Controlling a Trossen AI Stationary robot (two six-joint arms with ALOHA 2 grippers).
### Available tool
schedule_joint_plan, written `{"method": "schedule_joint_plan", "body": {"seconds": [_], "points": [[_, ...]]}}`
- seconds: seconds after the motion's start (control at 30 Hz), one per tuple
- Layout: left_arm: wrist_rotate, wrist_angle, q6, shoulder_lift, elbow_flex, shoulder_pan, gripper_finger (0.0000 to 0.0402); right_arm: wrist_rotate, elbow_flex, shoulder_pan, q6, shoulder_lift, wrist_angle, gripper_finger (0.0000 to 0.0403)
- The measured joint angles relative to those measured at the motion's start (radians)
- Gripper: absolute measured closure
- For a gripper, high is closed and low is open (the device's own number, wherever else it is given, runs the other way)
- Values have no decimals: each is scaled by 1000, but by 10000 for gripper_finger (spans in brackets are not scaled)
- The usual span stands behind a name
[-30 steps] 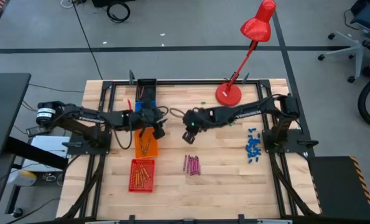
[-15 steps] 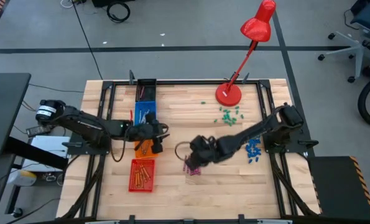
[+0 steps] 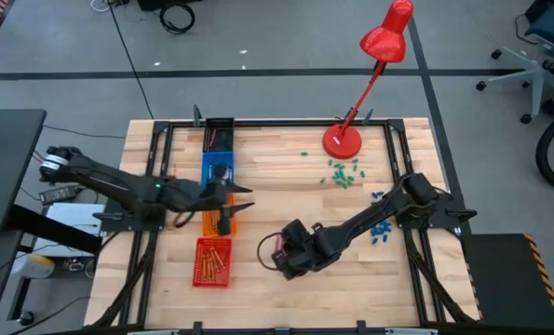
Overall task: Sort crayons
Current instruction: Put the pink crayon into the black bin
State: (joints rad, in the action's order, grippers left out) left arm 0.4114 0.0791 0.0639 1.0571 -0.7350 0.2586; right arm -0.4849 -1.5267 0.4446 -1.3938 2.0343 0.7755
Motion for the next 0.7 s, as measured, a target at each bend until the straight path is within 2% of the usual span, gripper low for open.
{"method": "schedule_joint_plan", "body": {"seconds": [0.17,0.3,0.53,0.7], "points": [[0,-23,0,-126,-13,86,228,-49,-142,-3,16,89,21,302],[-1,-59,12,-205,-13,172,228,-44,-223,-26,22,154,82,302],[-1,-82,112,-284,-13,239,228,11,-271,-56,-20,208,127,302],[0,-86,161,-316,-13,238,228,-59,-273,-20,-78,199,136,302]]}}
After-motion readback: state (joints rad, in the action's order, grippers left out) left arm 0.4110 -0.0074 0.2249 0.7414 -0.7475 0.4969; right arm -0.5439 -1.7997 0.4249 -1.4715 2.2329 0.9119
